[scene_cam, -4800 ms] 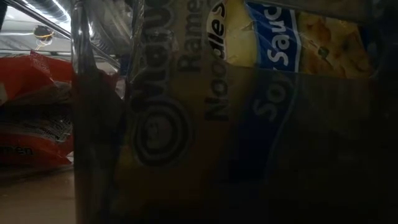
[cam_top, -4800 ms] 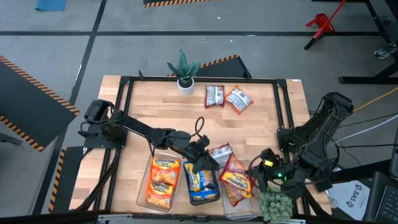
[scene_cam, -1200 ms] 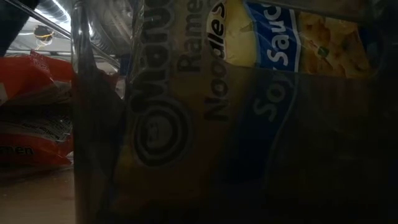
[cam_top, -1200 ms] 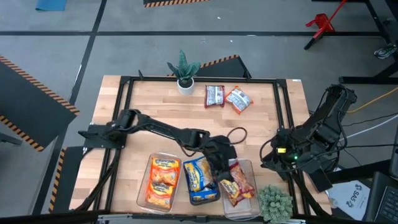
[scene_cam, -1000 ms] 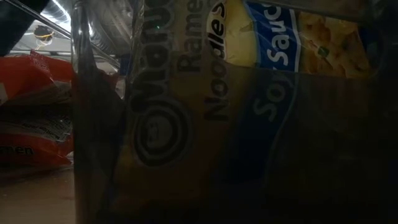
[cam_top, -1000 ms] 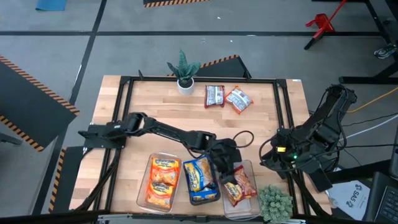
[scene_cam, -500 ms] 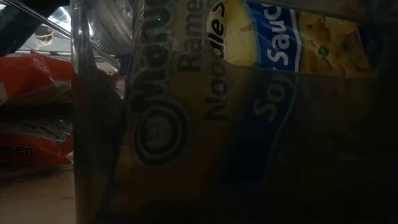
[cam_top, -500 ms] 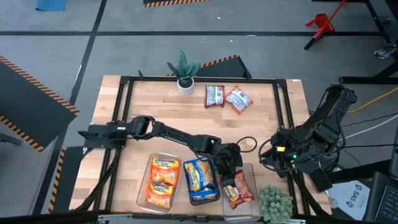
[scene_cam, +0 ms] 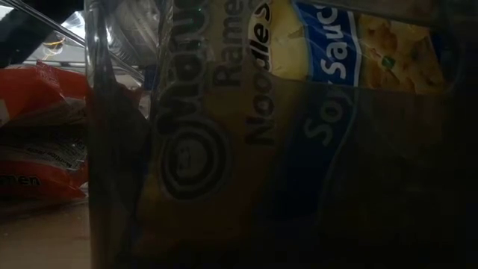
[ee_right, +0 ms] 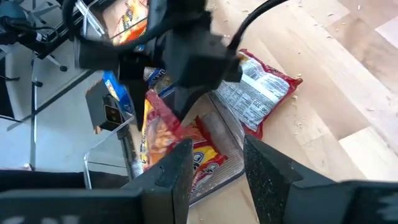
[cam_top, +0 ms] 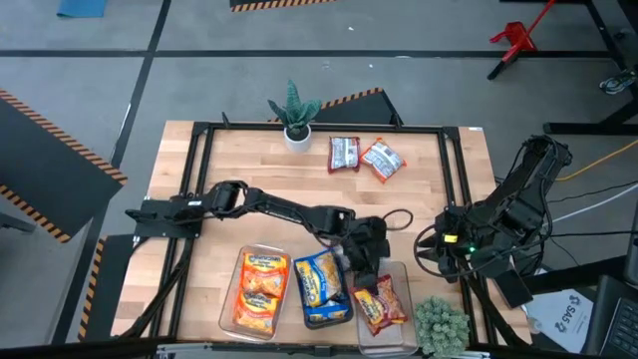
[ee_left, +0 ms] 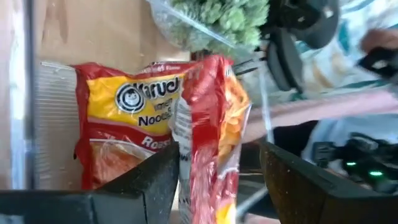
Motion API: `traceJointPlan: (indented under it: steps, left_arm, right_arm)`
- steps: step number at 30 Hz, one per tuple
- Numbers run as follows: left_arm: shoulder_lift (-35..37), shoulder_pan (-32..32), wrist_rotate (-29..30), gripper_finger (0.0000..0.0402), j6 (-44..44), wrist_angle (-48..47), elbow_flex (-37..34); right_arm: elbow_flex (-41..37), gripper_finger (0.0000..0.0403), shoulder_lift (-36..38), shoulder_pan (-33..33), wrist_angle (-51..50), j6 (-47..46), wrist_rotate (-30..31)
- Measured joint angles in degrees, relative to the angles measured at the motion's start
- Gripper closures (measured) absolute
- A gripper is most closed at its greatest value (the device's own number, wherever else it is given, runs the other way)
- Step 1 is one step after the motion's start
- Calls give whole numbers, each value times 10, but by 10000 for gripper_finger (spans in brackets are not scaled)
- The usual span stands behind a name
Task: Sort Maruchan noodles
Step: Put the red noodle pack into the right transparent bin
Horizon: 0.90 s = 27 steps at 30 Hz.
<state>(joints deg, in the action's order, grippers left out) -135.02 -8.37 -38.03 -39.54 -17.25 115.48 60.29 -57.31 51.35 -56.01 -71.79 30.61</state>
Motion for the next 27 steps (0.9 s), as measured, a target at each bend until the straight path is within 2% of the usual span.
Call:
traceJointPlan:
  steps: [4,7,10,14,17,19,22,27]
  left_arm:
    - [15,24,-49,185,-10,-14,0]
    - [35,37,-65,185,5,-63,0]
    - [67,56,-46,185,64,-143,0]
    - [103,91,40,184,164,-243,0]
    - [107,112,24,184,204,-282,0]
    - [107,128,-5,184,225,-308,0]
    - [107,154,-34,184,279,-367,0]
    - [109,198,-101,184,343,-431,0]
  right_arm:
    - [0,276,-4,0,0,5,5]
    - [0,276,-8,0,-1,6,10]
    - [0,276,-10,0,-6,7,26]
    - [0,276,-17,0,-10,7,69]
    - [0,276,-28,-7,-18,7,103]
    - [0,276,-41,-32,-24,3,101]
    - [0,269,-64,-96,-27,2,56]
    - [0,208,-103,-242,-24,42,-34]
